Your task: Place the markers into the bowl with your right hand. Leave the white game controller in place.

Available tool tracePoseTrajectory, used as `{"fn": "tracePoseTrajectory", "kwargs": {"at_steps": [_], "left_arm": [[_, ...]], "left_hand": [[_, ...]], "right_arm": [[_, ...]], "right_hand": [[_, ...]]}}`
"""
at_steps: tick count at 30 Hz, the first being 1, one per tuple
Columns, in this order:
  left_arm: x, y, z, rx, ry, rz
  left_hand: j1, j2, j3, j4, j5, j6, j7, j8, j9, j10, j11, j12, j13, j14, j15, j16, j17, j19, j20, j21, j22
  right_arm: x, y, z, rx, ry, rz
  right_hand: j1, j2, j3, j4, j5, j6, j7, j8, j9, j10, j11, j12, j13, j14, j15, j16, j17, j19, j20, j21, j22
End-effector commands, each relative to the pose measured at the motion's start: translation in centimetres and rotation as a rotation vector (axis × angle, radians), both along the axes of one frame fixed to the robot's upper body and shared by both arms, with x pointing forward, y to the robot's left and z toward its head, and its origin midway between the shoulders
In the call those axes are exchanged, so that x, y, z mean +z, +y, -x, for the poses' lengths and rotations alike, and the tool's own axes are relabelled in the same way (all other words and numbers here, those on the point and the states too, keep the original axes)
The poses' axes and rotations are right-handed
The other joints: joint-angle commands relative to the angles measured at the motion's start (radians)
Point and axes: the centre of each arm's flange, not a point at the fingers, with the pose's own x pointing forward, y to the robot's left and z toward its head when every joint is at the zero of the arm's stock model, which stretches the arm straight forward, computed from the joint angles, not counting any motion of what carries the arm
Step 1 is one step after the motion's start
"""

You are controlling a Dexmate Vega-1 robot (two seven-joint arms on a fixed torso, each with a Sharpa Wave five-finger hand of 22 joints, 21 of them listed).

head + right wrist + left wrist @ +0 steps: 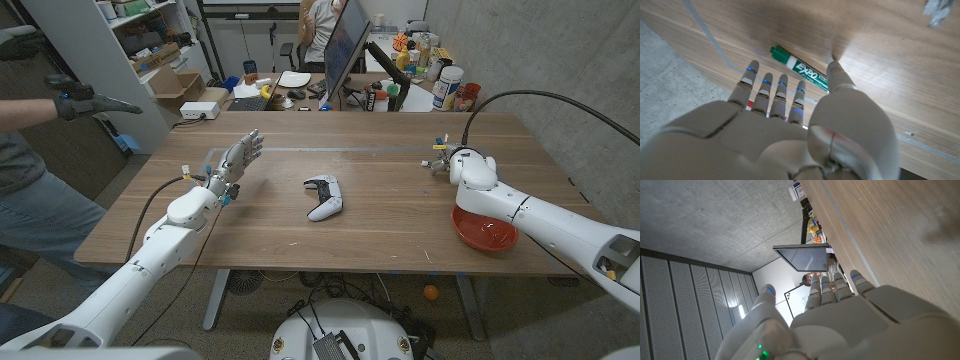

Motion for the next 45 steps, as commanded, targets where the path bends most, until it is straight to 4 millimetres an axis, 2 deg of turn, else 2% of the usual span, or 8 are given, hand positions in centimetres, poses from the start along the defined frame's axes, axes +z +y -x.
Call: {"fn": "tracePoseTrajectory", "kwargs": {"at_steps": [1, 9, 12, 17, 32, 38, 41, 45], "left_arm": [[-0.1, -0.2, -0.2, -0.001, 0.005, 0.002], [-0.4, -0.2, -0.2, 0.002, 0.008, 0.01], [-0.4, -0.1, -0.2, 0.004, 0.007, 0.012], [-0.4, -0.1, -0.1, 0.006, 0.006, 0.016], [-0.5, -0.2, 0.1, 0.008, 0.006, 0.019], [-0.5, -0.2, 0.2, 0.009, 0.006, 0.017], [-0.5, -0.2, 0.2, 0.01, 0.007, 0.014], [-0.5, -0.3, 0.2, 0.008, 0.008, 0.01]], "left_hand": [[-0.003, 0.001, 0.004, -0.006, 0.004, 0.007, 0.001, -0.001, 0.004, 0.004, 0.001, 0.0, 0.003, 0.004, -0.002, 0.007, 0.002, 0.0, 0.009, 0.005, 0.003], [-0.004, 0.001, 0.004, -0.006, 0.004, 0.008, 0.001, -0.001, 0.004, 0.006, 0.001, 0.0, 0.003, 0.004, -0.002, 0.006, 0.002, 0.0, 0.008, 0.005, 0.003], [-0.004, 0.001, 0.004, -0.006, 0.004, 0.008, 0.001, -0.001, 0.004, 0.006, 0.0, 0.0, 0.003, 0.004, -0.002, 0.006, 0.002, 0.0, 0.009, 0.005, 0.003], [-0.004, 0.001, 0.004, -0.006, 0.004, 0.008, 0.002, -0.001, 0.004, 0.006, 0.001, 0.0, 0.003, 0.004, -0.002, 0.006, 0.002, 0.0, 0.009, 0.005, 0.003], [-0.004, 0.001, 0.004, -0.007, 0.004, 0.009, 0.003, 0.0, 0.004, 0.006, 0.001, 0.0, 0.003, 0.003, -0.001, 0.006, 0.002, 0.0, 0.009, 0.005, 0.003], [-0.005, 0.001, 0.004, -0.007, 0.004, 0.009, 0.002, -0.001, 0.004, 0.003, 0.002, -0.001, 0.003, 0.003, -0.002, 0.006, 0.002, 0.0, 0.008, 0.005, 0.003], [-0.005, 0.001, 0.004, -0.007, 0.004, 0.009, 0.002, -0.001, 0.004, 0.003, 0.002, -0.001, 0.003, 0.003, -0.003, 0.006, 0.002, 0.0, 0.008, 0.005, 0.003], [-0.005, 0.001, 0.004, -0.007, 0.004, 0.009, 0.001, -0.001, 0.004, 0.003, 0.0, -0.002, 0.004, 0.003, -0.003, 0.006, 0.002, 0.0, 0.007, 0.005, 0.003]], "right_arm": [[-0.5, -0.3, -0.3, -0.008, 0.015, -0.006], [-0.6, -0.1, -0.5, -0.032, 0.0, -0.001], [-0.6, 0.2, -0.6, -0.041, -0.011, 0.007], [-0.8, 0.6, -0.7, -0.051, -0.032, 0.02], [-1.5, 1.0, -0.7, -0.06, -0.077, 0.044], [-1.9, 1.0, -0.3, -0.063, -0.134, 0.045], [-2.0, 1.1, -0.2, -0.067, -0.146, 0.058], [-1.9, 1.2, 0.0, -0.07, -0.149, 0.06]], "right_hand": [[0.001, 0.016, 0.009, 0.002, 0.002, 0.026, -0.003, 0.01, 0.004, 0.021, -0.007, 0.008, 0.005, 0.026, -0.005, 0.012, 0.004, 0.026, 0.0, 0.011, 0.002], [0.022, 0.039, 0.015, -0.003, -0.006, 0.104, -0.007, 0.024, 0.005, 0.106, -0.04, 0.028, 0.007, 0.109, -0.024, 0.039, 0.006, 0.092, 0.005, 0.021, 0.003], [0.037, 0.048, 0.015, -0.007, -0.011, 0.182, -0.019, 0.039, 0.006, 0.188, -0.091, 0.044, 0.009, 0.178, -0.041, 0.06, 0.007, 0.133, 0.004, 0.023, 0.003], [0.074, 0.058, 0.027, -0.016, -0.011, 0.292, -0.043, 0.062, 0.008, 0.288, -0.132, 0.061, 0.01, 0.275, -0.077, 0.084, 0.004, 0.174, -0.004, 0.02, 0.004], [0.135, 0.075, 0.03, -0.02, -0.015, 0.501, -0.072, 0.115, 0.01, 0.482, -0.21, 0.103, 0.011, 0.411, -0.143, 0.123, 0.01, 0.219, -0.039, 0.016, 0.005], [0.196, 0.088, 0.046, -0.037, -0.011, 0.527, -0.076, 0.121, 0.013, 0.513, -0.212, 0.105, 0.011, 0.446, -0.156, 0.132, 0.01, 0.239, -0.054, 0.018, 0.005], [0.214, 0.088, 0.043, -0.035, -0.012, 0.545, -0.081, 0.127, 0.015, 0.53, -0.228, 0.108, 0.012, 0.457, -0.164, 0.139, 0.014, 0.246, -0.06, 0.018, 0.005], [0.225, 0.091, 0.043, -0.035, -0.012, 0.556, -0.081, 0.131, 0.017, 0.539, -0.224, 0.11, 0.012, 0.463, -0.17, 0.143, 0.017, 0.247, -0.063, 0.017, 0.006]]}}
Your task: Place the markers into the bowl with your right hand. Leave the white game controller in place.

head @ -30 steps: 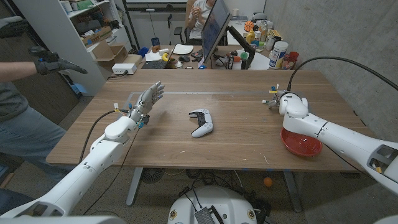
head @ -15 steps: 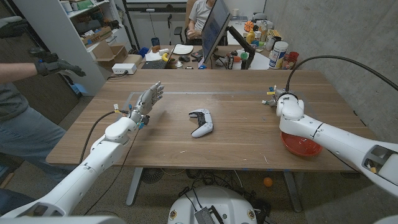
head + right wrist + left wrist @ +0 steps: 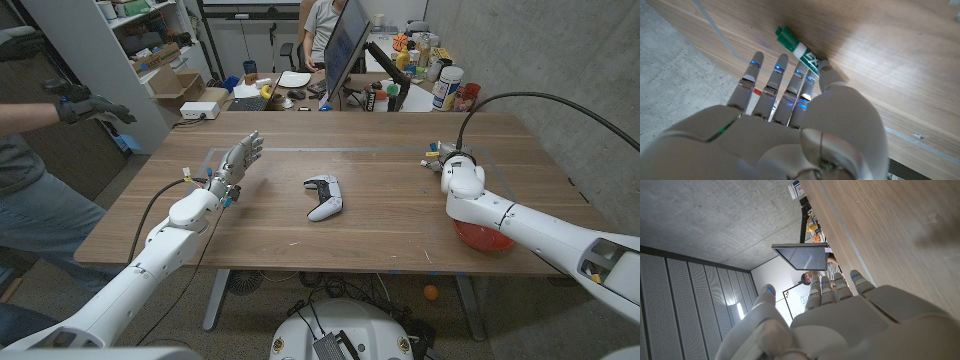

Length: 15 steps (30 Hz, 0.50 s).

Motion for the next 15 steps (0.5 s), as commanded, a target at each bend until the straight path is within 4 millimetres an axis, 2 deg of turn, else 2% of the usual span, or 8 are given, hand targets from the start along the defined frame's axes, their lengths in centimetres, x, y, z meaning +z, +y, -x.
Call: {"fn": "tracePoseTrajectory", "kwargs": {"at_steps": [1, 15], "left_arm": [[0.1, -0.1, 0.1, 0.0, 0.001, -0.009], [0.2, -0.3, -0.3, -0.015, 0.005, -0.015]], "left_hand": [[-0.005, 0.001, 0.004, -0.007, 0.004, 0.009, 0.002, -0.001, 0.004, 0.003, 0.0, -0.002, 0.003, 0.004, -0.002, 0.006, 0.002, 0.0, 0.007, 0.005, 0.003], [-0.005, 0.001, 0.005, -0.008, 0.004, 0.011, 0.003, 0.0, 0.004, 0.01, 0.001, 0.001, 0.004, 0.006, -0.003, 0.007, 0.002, 0.0, 0.007, 0.005, 0.003]], "right_arm": [[-0.2, 0.3, 0.5, -0.006, -0.048, 0.02], [0.9, 0.5, 1.1, -0.009, -0.055, 0.006]], "right_hand": [[0.025, 0.009, 0.002, 0.001, 0.006, 0.083, -0.066, 0.014, 0.012, 0.029, -0.011, 0.006, 0.003, 0.016, -0.026, 0.01, 0.006, 0.009, -0.005, 0.0, 0.006], [0.04, 0.01, -0.011, 0.008, 0.004, 0.077, -0.07, 0.011, 0.016, 0.011, -0.011, -0.007, 0.005, -0.003, -0.023, 0.008, 0.013, -0.001, 0.001, -0.007, 0.006]]}}
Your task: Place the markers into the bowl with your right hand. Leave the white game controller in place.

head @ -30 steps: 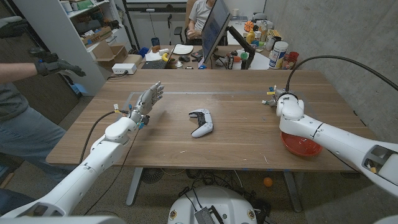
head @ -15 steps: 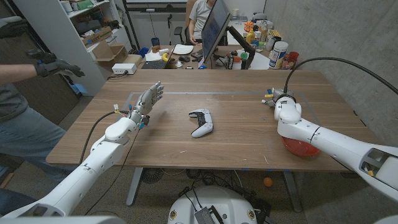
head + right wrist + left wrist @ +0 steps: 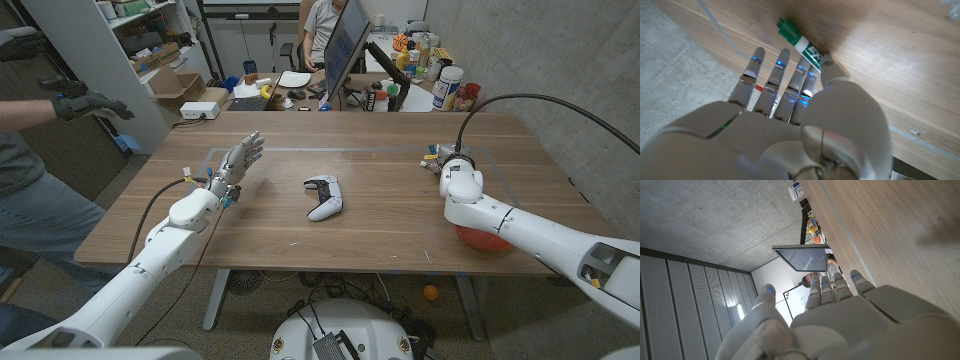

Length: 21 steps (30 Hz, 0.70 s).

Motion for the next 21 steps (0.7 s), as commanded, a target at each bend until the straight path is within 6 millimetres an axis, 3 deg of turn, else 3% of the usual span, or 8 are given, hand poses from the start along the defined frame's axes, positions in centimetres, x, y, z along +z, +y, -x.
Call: {"fn": "tracePoseTrajectory", "kwargs": {"at_steps": [1, 21], "left_arm": [[0.1, -0.1, -0.3, -0.012, 0.003, -0.006], [0.2, 0.2, -0.8, -0.019, 0.002, -0.001]], "left_hand": [[-0.005, 0.001, 0.0, -0.003, 0.004, 0.011, 0.003, 0.0, 0.004, 0.01, 0.002, 0.001, 0.004, 0.006, -0.002, 0.007, 0.002, 0.0, 0.008, 0.006, 0.003], [-0.006, 0.002, 0.001, -0.004, 0.004, 0.014, 0.003, 0.001, 0.004, 0.014, 0.001, 0.002, 0.004, 0.007, -0.001, 0.007, 0.002, 0.001, 0.008, 0.006, 0.003]], "right_arm": [[0.9, 0.2, 0.6, 0.006, -0.017, -0.002], [4.3, 1.2, 2.5, 0.008, -0.074, 0.032]], "right_hand": [[0.029, 0.02, -0.004, 0.004, 0.004, 0.072, -0.074, -0.001, 0.008, -0.011, 0.001, -0.005, 0.005, -0.006, -0.018, 0.0, 0.006, -0.005, 0.005, -0.004, 0.002], [0.043, 0.024, -0.011, 0.009, 0.002, 0.07, -0.07, -0.001, 0.013, -0.03, 0.009, -0.019, 0.009, -0.03, -0.009, -0.012, 0.006, -0.018, 0.019, -0.01, 0.002]]}}
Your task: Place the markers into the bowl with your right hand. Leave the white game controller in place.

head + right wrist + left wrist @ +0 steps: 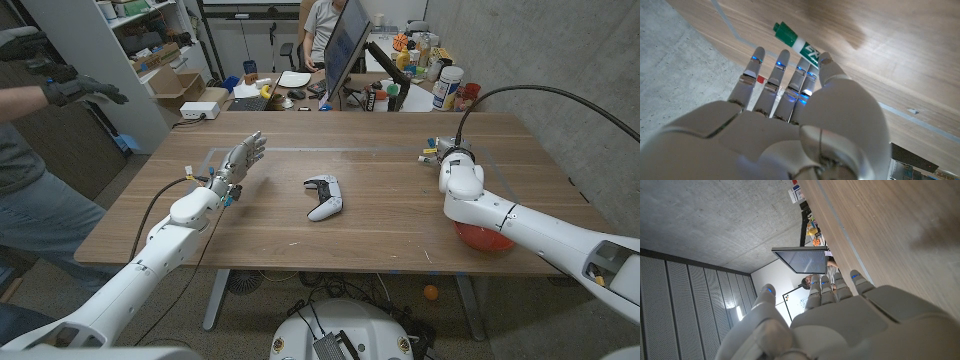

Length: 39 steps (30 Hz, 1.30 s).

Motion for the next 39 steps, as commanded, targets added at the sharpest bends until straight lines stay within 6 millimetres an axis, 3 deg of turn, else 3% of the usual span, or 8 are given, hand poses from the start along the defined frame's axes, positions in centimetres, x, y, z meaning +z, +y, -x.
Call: {"fn": "tracePoseTrajectory", "kwargs": {"at_steps": [1, 26, 39], "left_arm": [[0.1, 0.2, -0.2, -0.005, -0.006, 0.005], [0.4, 0.7, -0.8, -0.019, -0.018, 0.012], [0.8, 0.4, -1.2, -0.037, -0.019, -0.001]], "left_hand": [[-0.006, 0.002, 0.001, -0.004, 0.004, 0.009, -0.003, 0.001, 0.004, 0.003, 0.001, 0.002, 0.004, 0.007, -0.001, 0.007, 0.002, 0.001, 0.008, 0.006, 0.003], [-0.006, 0.002, 0.001, -0.004, 0.004, 0.01, -0.003, 0.0, 0.004, 0.003, 0.0, 0.001, 0.004, 0.008, -0.002, 0.007, 0.002, 0.001, 0.009, 0.006, 0.003], [-0.007, 0.002, 0.002, -0.005, 0.004, 0.009, -0.003, 0.0, 0.004, 0.003, 0.001, 0.0, 0.004, 0.008, -0.001, 0.007, 0.002, 0.0, 0.009, 0.006, 0.003]], "right_arm": [[2.2, 0.4, 1.3, -0.007, -0.027, 0.026], [6.4, 0.1, 6.0, -0.019, -0.121, -0.005], [6.8, -0.9, 8.6, -0.054, -0.149, -0.019]], "right_hand": [[0.006, 0.008, -0.001, 0.004, 0.007, 0.071, -0.07, 0.001, 0.011, -0.006, 0.0, -0.003, 0.004, -0.003, -0.018, -0.005, 0.002, -0.004, 0.005, -0.003, 0.002], [-0.007, 0.013, -0.016, 0.019, 0.003, 0.084, -0.062, 0.008, 0.015, 0.026, 0.007, 0.006, 0.013, 0.015, -0.014, -0.001, 0.003, -0.005, 0.008, -0.003, 0.002], [-0.008, 0.017, -0.022, 0.021, 0.001, 0.087, -0.059, 0.009, 0.016, 0.028, 0.01, 0.008, 0.019, 0.016, -0.016, 0.001, 0.006, -0.005, 0.009, -0.003, 0.002]]}}
